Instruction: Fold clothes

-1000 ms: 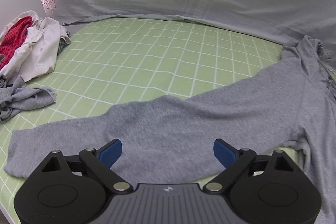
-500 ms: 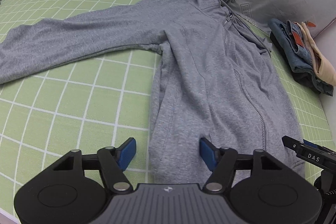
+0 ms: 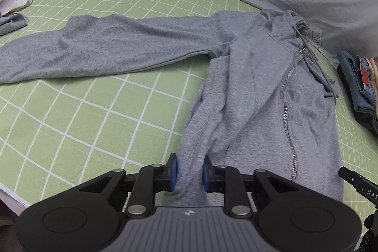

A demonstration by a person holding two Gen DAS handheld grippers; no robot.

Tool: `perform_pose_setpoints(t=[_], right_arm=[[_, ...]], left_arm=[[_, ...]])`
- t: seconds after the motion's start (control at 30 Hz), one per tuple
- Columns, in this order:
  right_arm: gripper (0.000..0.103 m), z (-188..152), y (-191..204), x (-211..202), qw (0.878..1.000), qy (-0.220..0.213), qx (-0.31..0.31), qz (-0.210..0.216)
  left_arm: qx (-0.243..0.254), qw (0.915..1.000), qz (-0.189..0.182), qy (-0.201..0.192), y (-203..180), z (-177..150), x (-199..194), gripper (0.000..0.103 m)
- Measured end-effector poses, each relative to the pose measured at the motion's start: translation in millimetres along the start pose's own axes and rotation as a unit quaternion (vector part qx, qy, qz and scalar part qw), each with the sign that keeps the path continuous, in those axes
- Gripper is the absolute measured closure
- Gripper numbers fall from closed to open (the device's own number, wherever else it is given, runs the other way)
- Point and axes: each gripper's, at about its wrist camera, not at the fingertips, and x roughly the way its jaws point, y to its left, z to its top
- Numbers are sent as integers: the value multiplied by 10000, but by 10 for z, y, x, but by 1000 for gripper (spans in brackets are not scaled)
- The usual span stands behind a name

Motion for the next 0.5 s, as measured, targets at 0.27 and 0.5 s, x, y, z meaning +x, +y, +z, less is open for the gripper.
perform_pose_setpoints(t=[0.27, 0.5], right_arm=[[68, 294, -351, 224, 9977, -375, 536, -164], [70, 641, -623, 553, 9959, -563, 503, -508]], left_arm=[[637, 9967, 328, -379, -291, 366, -37, 27], [768, 9959, 424, -210, -508, 778, 362, 15]])
